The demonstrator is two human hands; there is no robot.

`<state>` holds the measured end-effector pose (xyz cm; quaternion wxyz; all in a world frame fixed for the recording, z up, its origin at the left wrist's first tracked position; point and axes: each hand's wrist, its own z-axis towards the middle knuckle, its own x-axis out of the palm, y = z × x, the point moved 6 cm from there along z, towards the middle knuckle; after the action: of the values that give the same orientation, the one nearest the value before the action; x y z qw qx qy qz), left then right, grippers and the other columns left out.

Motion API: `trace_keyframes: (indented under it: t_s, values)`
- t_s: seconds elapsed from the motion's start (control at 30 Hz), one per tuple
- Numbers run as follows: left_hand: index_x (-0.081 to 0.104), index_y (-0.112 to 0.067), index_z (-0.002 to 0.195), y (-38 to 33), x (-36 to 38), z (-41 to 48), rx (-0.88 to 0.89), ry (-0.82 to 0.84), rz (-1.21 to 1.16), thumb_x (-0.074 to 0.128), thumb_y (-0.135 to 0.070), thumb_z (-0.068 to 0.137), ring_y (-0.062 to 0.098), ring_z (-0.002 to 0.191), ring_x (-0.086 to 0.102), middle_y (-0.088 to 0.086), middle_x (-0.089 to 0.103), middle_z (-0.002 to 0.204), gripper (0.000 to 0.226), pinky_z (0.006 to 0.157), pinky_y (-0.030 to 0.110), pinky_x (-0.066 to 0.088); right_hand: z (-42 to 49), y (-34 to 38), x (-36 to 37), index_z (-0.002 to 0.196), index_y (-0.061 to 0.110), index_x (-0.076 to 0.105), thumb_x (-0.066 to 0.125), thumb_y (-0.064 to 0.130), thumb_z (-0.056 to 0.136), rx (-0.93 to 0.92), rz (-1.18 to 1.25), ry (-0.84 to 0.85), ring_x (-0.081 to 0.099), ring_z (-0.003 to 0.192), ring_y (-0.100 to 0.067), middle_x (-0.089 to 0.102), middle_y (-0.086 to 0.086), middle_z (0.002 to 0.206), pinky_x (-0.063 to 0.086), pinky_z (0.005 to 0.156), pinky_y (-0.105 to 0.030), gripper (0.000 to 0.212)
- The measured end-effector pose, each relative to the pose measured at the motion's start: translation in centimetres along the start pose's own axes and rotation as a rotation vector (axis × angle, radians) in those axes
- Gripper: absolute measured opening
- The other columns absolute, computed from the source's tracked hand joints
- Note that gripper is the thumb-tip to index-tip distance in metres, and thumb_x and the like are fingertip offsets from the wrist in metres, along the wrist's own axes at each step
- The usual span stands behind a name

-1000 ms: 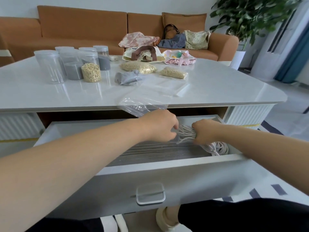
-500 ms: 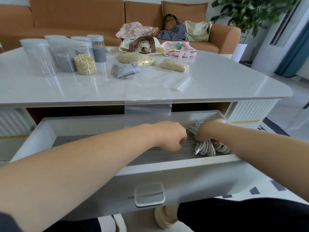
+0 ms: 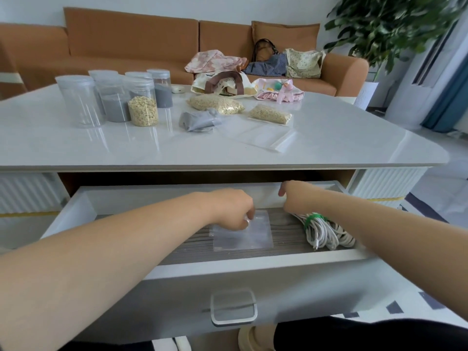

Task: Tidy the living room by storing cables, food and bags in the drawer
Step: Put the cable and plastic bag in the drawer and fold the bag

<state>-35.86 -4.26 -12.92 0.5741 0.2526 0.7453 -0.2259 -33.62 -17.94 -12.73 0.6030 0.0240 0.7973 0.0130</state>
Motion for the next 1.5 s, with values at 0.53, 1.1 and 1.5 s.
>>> trace_keyframes:
  t_s: [0.53,1.1,1.5]
  values:
    - [0.058,-0.003,0.116,6.2,3.6,0.3,-0.367,0.272,-0.127,0.046,-0.019,0.093,0.023,0.073,0.061,0.010,0.062,0.093,0.031,0.064,0.031,0.052,2.3,3.5,4.6,0.069,0.006,0.049,0.056,0.043,0.090,0.035,0.137,0.214,0.049,0.050,-0.019,0.052,-0.007,0.059,0.041,0.048,-0.025,0.043]
    - [0.021,-0.012,0.148,8.2,6.7,-0.5,-0.753,0.193,-1.447,0.037,-0.049,0.098,0.035,0.111,0.059,0.018,0.058,0.122,0.064,0.093,0.044,0.044,1.4,2.1,2.3,0.120,0.017,0.056,0.037,-0.018,0.084,-0.052,1.481,0.351,0.065,0.070,-0.014,0.066,-0.001,0.118,0.052,0.058,-0.020,0.053]
    - [0.031,-0.016,0.138,7.5,6.3,0.1,-0.584,0.032,-0.917,0.057,-0.004,0.089,0.021,0.074,0.064,0.015,0.057,0.115,0.057,0.061,0.030,0.054,-0.2,0.1,6.1,0.123,0.002,0.053,0.046,-0.016,0.087,0.169,0.827,0.502,0.063,0.063,-0.018,0.061,-0.017,0.098,0.056,0.052,-0.021,0.041]
